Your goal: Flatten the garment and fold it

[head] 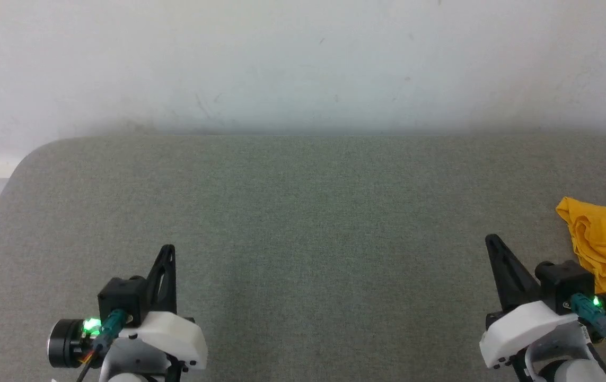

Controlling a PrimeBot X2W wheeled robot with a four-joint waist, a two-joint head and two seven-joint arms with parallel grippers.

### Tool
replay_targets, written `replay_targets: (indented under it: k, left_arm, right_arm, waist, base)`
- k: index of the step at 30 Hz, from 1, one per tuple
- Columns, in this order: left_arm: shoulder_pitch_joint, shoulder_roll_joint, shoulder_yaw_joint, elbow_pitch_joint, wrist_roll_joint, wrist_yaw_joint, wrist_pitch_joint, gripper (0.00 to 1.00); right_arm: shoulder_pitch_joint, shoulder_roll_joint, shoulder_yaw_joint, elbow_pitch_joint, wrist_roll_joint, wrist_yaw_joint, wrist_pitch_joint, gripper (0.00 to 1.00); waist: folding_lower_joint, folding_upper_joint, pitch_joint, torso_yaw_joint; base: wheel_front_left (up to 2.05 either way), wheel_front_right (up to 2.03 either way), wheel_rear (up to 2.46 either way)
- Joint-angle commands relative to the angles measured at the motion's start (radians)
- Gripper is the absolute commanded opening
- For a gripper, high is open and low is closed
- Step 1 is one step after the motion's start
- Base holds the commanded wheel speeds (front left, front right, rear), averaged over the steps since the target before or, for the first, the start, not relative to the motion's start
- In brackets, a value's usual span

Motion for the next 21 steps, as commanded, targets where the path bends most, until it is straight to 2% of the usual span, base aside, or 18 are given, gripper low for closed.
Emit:
replay_targets:
  k: [1,21]
  left_arm:
    - [-0.017,-0.005,0.005,0.004,0.011,-0.008,0.003,0.00]
    - [-0.017,-0.005,0.005,0.004,0.011,-0.008,0.003,0.00]
  right_arm:
    - [-0.018,0.003,0.001,-0.006,-0.008,-0.002,0.001,0.00]
    - [-0.018,0.003,0.001,-0.006,-0.008,-0.002,0.001,0.00]
  waist:
    - [0.0000,0.0000,0.000,0.000]
    - [0.0000,0.0000,0.000,0.000]
  base:
    - [0.00,0.00,0.00]
    - [0.00,0.00,0.00]
